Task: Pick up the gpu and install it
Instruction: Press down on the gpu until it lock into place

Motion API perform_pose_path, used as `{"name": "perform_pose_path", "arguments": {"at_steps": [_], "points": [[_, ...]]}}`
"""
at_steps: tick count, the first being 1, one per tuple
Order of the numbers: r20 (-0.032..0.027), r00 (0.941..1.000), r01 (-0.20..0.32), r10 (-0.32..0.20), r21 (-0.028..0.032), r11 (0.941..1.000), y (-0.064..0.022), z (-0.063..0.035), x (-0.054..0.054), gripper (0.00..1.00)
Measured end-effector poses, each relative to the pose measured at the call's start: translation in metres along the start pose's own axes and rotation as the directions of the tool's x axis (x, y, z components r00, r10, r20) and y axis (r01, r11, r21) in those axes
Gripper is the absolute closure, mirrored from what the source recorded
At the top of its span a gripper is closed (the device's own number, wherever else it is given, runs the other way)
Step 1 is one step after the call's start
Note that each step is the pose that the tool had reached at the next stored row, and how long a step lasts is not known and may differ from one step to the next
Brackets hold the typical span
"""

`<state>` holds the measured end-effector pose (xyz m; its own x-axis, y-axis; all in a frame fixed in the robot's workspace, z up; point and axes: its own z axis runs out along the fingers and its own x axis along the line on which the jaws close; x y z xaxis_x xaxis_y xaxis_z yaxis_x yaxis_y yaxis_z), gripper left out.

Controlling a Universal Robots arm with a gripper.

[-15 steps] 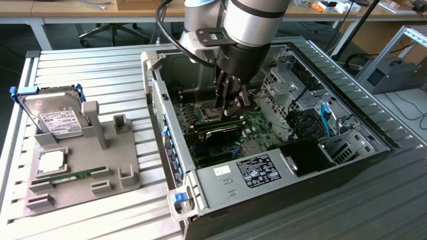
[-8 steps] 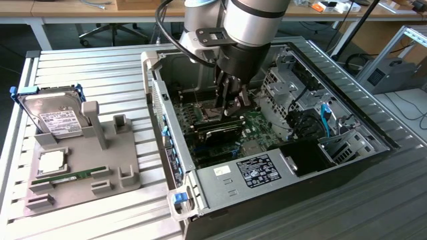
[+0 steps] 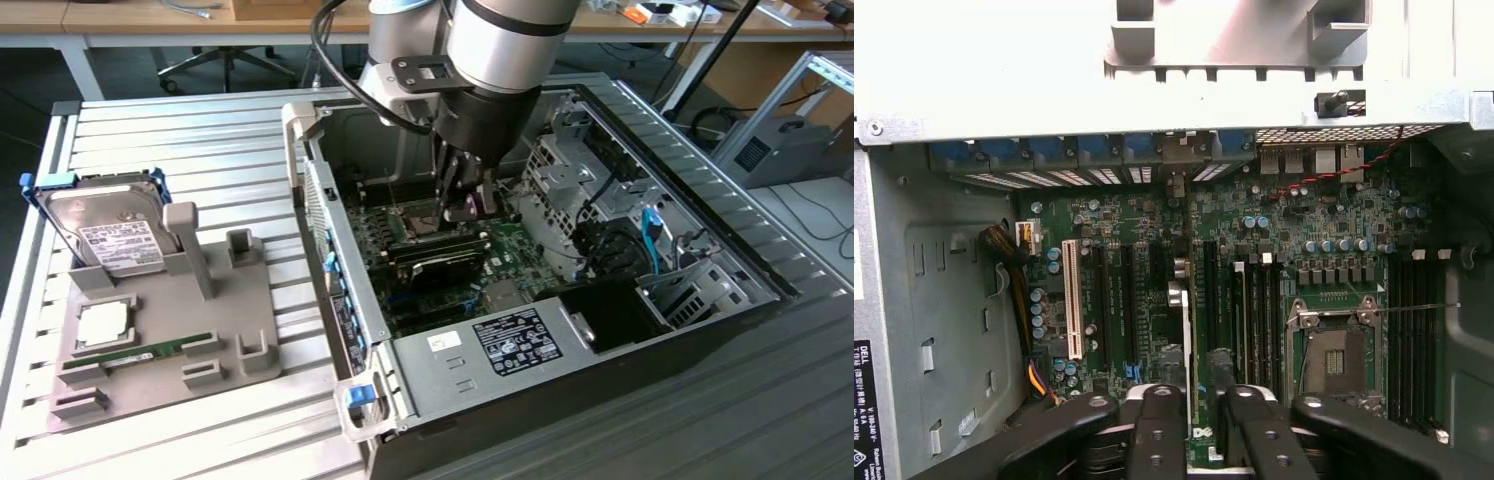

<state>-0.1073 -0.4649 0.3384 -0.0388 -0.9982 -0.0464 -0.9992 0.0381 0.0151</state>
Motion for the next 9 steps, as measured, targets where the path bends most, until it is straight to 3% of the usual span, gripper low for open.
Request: {"name": "perform_pose_path", "arguments": {"at_steps": [1, 2, 6, 9], "points": [[0.0000, 1.0000, 0.000, 0.000, 0.0000, 1.0000, 0.0000, 0.0000, 0.0000, 0.86], [0.0000, 1.0000, 0.000, 0.000, 0.0000, 1.0000, 0.0000, 0.0000, 0.0000, 0.89], [0.0001, 1.0000, 0.000, 0.000, 0.0000, 1.0000, 0.0000, 0.0000, 0.0000, 0.89], [0.0049, 1.0000, 0.006, -0.006, -0.0005, 1.0000, 0.0000, 0.0000, -0.0001, 0.89]]}}
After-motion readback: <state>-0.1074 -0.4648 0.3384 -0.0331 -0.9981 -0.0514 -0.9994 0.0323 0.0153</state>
